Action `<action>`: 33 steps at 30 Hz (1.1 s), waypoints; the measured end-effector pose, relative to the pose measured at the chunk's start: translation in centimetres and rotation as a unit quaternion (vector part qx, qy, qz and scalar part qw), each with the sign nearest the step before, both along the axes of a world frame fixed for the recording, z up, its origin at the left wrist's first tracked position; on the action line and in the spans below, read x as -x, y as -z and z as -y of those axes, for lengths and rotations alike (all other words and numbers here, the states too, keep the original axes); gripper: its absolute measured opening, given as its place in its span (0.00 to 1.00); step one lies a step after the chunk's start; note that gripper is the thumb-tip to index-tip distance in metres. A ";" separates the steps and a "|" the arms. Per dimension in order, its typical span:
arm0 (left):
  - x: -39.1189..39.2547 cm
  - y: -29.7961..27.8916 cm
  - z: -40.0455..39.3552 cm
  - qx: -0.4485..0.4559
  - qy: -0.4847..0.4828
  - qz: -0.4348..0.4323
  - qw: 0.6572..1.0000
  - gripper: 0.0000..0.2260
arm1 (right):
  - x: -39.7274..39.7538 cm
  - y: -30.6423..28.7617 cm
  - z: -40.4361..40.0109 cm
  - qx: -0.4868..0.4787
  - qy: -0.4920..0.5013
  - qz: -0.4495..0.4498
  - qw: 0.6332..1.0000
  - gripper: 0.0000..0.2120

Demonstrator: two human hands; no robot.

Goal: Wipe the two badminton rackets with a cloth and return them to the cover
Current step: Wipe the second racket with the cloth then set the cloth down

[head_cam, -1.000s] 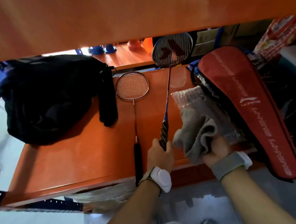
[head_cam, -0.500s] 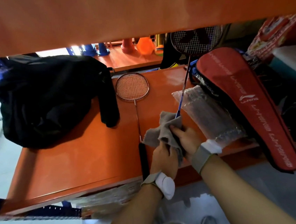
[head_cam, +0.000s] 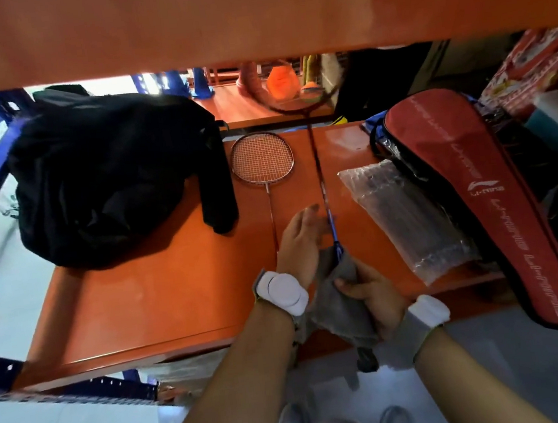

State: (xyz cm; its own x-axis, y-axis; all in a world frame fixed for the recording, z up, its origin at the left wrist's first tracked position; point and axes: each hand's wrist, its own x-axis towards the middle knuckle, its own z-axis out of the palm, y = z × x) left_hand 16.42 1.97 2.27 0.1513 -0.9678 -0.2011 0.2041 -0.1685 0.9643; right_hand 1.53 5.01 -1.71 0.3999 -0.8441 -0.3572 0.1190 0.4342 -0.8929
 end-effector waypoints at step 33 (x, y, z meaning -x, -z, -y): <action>-8.2 -0.8 -0.9 0.057 -0.264 -0.036 0.962 0.12 | 1.9 -0.2 0.5 0.347 -0.113 -0.514 0.776 0.05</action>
